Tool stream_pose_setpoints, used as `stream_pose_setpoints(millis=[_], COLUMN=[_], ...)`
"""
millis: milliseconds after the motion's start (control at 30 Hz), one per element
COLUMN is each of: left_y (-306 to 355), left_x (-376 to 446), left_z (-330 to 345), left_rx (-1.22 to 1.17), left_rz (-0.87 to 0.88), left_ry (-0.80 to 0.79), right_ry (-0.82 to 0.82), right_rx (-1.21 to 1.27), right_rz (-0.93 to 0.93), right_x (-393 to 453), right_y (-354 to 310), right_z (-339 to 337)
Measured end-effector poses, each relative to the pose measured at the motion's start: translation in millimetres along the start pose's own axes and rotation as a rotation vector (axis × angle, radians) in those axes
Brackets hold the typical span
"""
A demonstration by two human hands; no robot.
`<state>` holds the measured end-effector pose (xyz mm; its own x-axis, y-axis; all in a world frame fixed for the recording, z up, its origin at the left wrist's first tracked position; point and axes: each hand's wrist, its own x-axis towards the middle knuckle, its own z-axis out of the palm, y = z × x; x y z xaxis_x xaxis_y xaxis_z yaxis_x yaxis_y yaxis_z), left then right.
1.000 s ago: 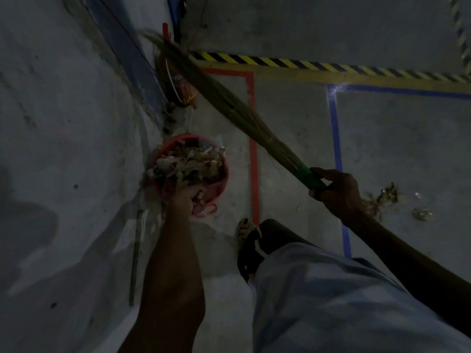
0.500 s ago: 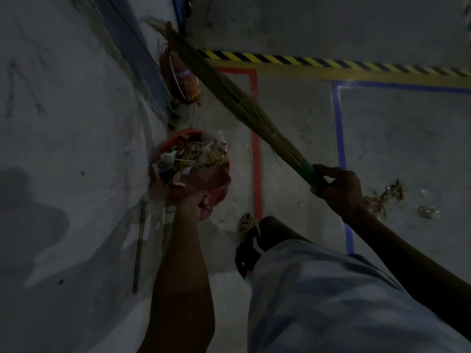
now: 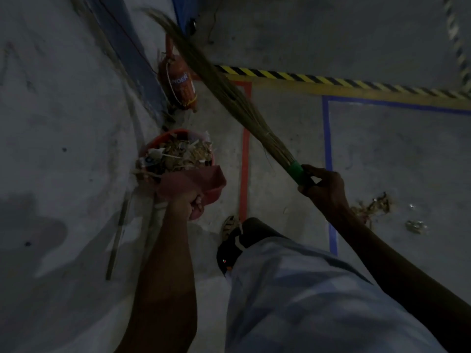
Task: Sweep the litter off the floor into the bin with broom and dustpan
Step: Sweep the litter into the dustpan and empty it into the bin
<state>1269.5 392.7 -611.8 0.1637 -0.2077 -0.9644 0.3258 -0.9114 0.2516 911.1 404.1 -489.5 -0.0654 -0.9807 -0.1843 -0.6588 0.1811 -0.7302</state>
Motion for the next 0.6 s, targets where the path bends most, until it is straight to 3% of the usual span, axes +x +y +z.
stream_pose_setpoints(millis=[100, 333, 500, 600], left_y=[-28, -110, -155, -171], left_x=[-33, -102, -104, -100], left_z=[30, 114, 153, 169], left_rx=[0.024, 0.119, 0.004, 0.058], left_rz=[0.065, 0.128, 0.118, 0.1], left_ry=[-0.08, -0.057, -0.067, -0.055], right_ry=[0.001, 0.013, 0.022, 0.017], right_rx=[0.048, 0.015, 0.063, 0.067], right_rz=[0.047, 0.225, 0.299, 0.322], right_x=[-16, -51, -65, -69], right_y=[28, 119, 168, 191], right_z=[-26, -86, -108, -110])
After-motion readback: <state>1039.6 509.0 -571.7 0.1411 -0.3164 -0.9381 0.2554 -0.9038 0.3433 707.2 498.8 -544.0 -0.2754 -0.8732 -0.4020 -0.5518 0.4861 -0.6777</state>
